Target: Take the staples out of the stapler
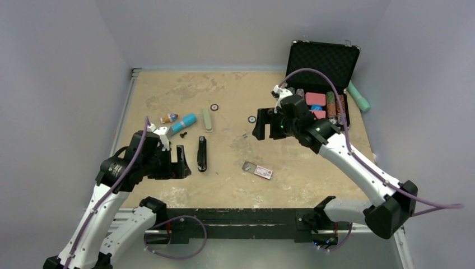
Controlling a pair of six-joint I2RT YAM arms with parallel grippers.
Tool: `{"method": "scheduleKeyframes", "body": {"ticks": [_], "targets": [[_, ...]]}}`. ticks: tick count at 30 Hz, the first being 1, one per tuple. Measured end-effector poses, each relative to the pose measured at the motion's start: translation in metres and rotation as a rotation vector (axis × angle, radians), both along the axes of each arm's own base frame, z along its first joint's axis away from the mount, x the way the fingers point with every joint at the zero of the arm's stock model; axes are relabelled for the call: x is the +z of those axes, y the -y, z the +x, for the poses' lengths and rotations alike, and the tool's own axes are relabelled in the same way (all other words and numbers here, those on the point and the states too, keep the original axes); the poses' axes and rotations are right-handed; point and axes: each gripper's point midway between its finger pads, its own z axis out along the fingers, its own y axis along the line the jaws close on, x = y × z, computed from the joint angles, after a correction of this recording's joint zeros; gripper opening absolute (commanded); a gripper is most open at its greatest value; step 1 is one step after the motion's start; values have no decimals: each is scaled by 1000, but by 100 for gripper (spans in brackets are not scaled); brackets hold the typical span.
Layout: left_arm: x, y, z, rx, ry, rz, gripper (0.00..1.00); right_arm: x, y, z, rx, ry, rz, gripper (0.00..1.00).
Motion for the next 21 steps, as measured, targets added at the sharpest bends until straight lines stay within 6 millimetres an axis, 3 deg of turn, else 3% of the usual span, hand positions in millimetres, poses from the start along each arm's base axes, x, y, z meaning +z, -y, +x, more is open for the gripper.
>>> {"method": "scheduleKeyframes", "body": {"ticks": [5, 13, 21], "targets": [[0, 9, 9, -27, 9, -23, 94, -30, -11, 28, 36, -33, -125, 86], [-3, 16, 10, -59, 2, -47, 93, -111, -26, 61, 118, -159, -313, 81], [-1, 10, 12, -29, 34, -31, 93, -149, -33, 103, 164, -120, -464, 74]]}}
